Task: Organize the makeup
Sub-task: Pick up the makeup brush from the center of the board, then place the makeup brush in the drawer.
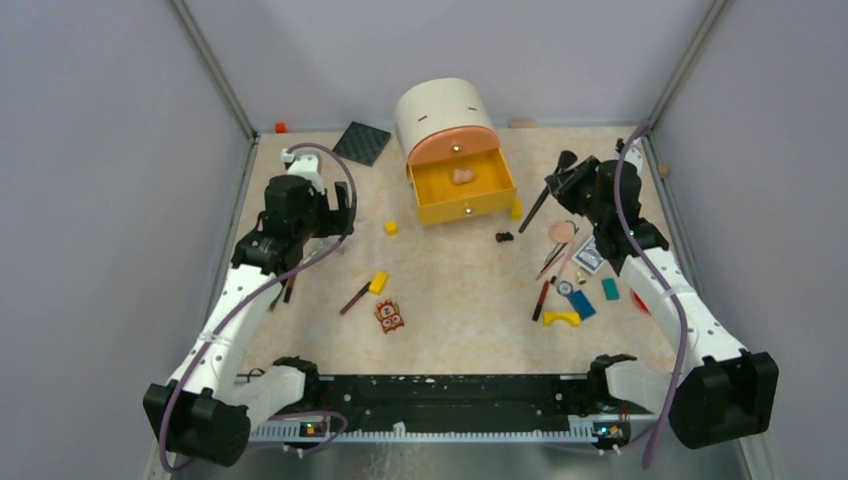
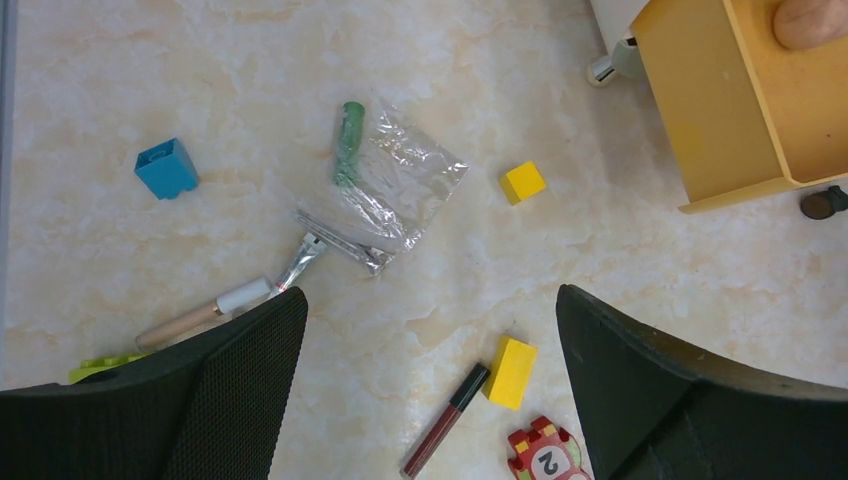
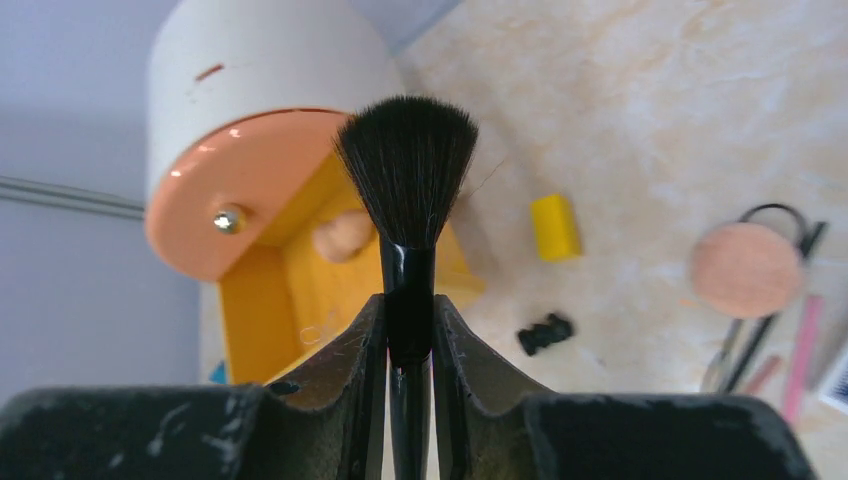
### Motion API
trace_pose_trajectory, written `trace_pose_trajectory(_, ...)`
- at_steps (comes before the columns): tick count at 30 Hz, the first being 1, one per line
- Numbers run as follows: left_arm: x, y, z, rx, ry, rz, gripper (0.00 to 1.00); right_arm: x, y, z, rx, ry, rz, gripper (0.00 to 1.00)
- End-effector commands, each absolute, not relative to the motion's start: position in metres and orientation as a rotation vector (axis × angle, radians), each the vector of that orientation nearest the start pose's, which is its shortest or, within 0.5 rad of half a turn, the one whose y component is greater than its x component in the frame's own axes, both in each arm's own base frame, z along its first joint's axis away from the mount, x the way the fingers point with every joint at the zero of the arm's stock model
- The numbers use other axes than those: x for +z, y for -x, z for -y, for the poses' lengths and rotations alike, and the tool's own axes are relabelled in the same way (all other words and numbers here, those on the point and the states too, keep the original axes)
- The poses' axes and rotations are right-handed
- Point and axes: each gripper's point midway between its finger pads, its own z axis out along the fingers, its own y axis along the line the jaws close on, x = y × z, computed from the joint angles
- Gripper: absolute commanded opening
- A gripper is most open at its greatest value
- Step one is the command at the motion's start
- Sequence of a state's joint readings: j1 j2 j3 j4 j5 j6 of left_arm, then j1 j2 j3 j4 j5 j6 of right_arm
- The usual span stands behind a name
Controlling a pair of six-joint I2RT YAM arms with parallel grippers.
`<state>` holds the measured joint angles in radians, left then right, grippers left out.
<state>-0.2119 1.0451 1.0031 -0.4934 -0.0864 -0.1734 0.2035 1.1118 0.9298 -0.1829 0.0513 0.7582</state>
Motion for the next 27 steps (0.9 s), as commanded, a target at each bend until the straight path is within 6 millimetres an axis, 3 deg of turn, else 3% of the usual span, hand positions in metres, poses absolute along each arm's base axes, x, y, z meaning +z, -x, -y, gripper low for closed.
trace_pose_trajectory(1, 0.258, -0.321, 0.071, -0.221, -0.001, -2.033, 0.99, 0.302, -0.391, -0.132, 0.843, -0.683, -1.686, 0.11)
trace_pose_trajectory(6, 0.244, -0.323, 0.057, -0.133, 0.019, -2.025, 0.99, 0.314, -0.412, -0.169, 0.952, -0.752, -1.607, 0.1)
trace_pose_trajectory(12, 0.238, -0.322, 0.056, -0.12, 0.013, -2.046, 0.99, 0.323, -0.438, -0.211, 1.022, -0.797, -1.547, 0.11)
trace_pose_trajectory(17, 0.235, -0.321, 0.055, -0.117, 0.012, -2.049, 0.99, 0.319, -0.457, -0.25, 1.017, -0.749, -1.625, 0.28)
trace_pose_trajectory(22, 0.234, -0.321, 0.055, -0.116, 0.012, -2.053, 0.99, 0.32, -0.453, -0.244, 0.945, -0.732, -1.642, 0.6)
trace_pose_trajectory(27, 0.233, -0.32, 0.055, -0.119, 0.01, -2.056, 0.99, 0.326, -0.435, -0.223, 0.857, -0.688, -1.632, 0.62)
